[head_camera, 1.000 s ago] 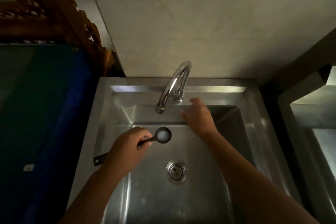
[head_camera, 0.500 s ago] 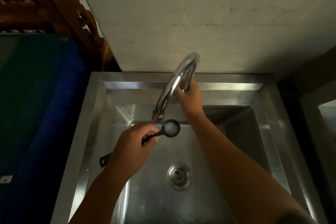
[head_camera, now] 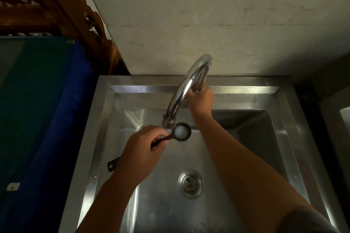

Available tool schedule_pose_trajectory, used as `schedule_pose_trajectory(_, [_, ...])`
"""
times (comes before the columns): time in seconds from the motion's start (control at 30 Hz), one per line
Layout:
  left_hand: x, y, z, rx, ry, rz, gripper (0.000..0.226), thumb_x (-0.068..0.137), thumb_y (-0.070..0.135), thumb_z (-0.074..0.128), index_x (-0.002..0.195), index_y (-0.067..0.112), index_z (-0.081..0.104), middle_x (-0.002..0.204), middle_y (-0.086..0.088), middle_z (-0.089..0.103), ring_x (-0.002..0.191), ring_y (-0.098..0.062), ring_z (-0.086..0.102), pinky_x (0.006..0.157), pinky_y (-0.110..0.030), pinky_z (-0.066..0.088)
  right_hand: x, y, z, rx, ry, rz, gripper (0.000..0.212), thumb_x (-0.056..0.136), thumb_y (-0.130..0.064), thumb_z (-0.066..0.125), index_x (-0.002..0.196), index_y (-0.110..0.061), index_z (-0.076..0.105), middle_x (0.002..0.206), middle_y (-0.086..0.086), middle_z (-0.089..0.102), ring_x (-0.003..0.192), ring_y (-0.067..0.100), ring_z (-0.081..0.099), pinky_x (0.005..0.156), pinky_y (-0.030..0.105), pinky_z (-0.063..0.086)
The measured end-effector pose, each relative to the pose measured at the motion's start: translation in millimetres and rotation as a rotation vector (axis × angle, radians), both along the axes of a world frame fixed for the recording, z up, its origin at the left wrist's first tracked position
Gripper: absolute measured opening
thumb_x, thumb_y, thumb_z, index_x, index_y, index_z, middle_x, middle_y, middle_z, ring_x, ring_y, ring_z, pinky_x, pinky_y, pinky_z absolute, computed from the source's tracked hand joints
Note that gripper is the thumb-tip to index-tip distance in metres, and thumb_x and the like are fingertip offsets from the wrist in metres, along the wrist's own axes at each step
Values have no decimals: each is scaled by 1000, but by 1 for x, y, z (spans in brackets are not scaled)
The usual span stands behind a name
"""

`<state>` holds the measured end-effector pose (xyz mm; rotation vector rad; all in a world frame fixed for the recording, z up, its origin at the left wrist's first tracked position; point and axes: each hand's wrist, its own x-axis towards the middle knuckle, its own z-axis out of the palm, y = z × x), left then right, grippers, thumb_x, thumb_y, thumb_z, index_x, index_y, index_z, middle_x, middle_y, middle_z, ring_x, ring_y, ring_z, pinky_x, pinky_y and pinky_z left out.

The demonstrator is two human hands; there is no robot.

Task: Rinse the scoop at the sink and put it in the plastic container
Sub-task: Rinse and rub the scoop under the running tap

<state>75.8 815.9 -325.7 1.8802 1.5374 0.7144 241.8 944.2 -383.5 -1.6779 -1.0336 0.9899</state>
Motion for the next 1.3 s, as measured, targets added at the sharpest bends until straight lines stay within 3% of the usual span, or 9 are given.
schedule_pose_trajectory(0.2, [1, 2, -1, -5, -11, -11, 13, 83, 3, 72, 91, 13, 71, 75, 15, 58, 79, -6, 61, 67, -19, 50, -5, 6, -2, 20, 39, -111, 23, 83, -18, 69, 70, -30, 55, 66, -6, 65, 60, 0, 65, 56, 18, 53])
schedule_pose_trajectory(0.3, [1, 8, -2, 3, -20, 1, 9, 84, 6, 72, 89, 13, 71, 70, 18, 54, 73, -3, 59, 61, -13, 46, -7, 8, -4, -7, 89, -120, 18, 84, -19, 70, 72, -27, 58, 70, -2, 67, 63, 6, 67, 58, 22, 56])
schedule_pose_trajectory(0.43, [3, 16, -6, -19, 13, 37, 16, 86, 21, 68, 87, 6, 70, 72, -4, 65, 66, -16, 61, 62, -28, 49, -7, 11, -6, 25, 138, -116, 10, 81, -26, 72, 79, -16, 68, 75, 5, 73, 70, 20, 72, 60, 31, 60])
schedule_pose_trajectory(0.57, [6, 18, -9, -42, -12, 50, 29, 84, 31, 62, 87, 3, 71, 72, -5, 65, 66, -17, 59, 63, -27, 47, -9, 10, -5, 33, 120, -139, 11, 81, -25, 66, 71, -25, 61, 68, -2, 68, 63, 9, 67, 57, 23, 55])
schedule_pose_trajectory(0.67, [8, 13, -8, -42, -15, 47, 13, 86, 28, 65, 82, 18, 70, 66, 5, 60, 70, -13, 58, 58, -24, 47, -6, 9, -4, 11, 111, -104, 12, 83, -25, 64, 72, -28, 59, 71, -3, 68, 67, 8, 68, 62, 26, 58])
schedule_pose_trajectory(0.77, [3, 10, -8, -33, 14, 28, 34, 85, 18, 70, 75, 46, 54, 63, 17, 53, 67, -2, 58, 58, -11, 43, 5, 5, -4, -69, -43, 32, 12, 89, -18, 63, 84, -27, 57, 84, -2, 69, 75, 7, 68, 66, 24, 58])
schedule_pose_trajectory(0.93, [-6, 6, -7, -56, 18, 53, 16, 82, 12, 74, 90, 26, 71, 77, 17, 61, 75, -5, 63, 63, -17, 51, 10, -43, 2, -114, 27, -53, 38, 92, -30, 63, 127, -23, 50, 124, -2, 57, 111, 12, 57, 90, 30, 51])
schedule_pose_trajectory(1.1, [-11, 4, -1, -61, 40, 33, 14, 82, 12, 73, 93, 21, 72, 79, 11, 63, 73, -4, 62, 65, -29, 55, -4, -94, 20, -148, 330, 240, 47, 99, -54, 37, 105, -16, 65, 99, 8, 70, 85, 18, 69, 69, 29, 58])
schedule_pose_trajectory(1.3, [-13, 6, 5, -59, 66, 1, 12, 83, 10, 72, 92, 17, 71, 81, 7, 64, 74, -9, 61, 68, -34, 55, -4, -98, 18, -206, 462, 544, 18, 98, -7, 55, 110, 5, 58, 79, 14, 64, 55, 19, 61, 52, 28, 52])
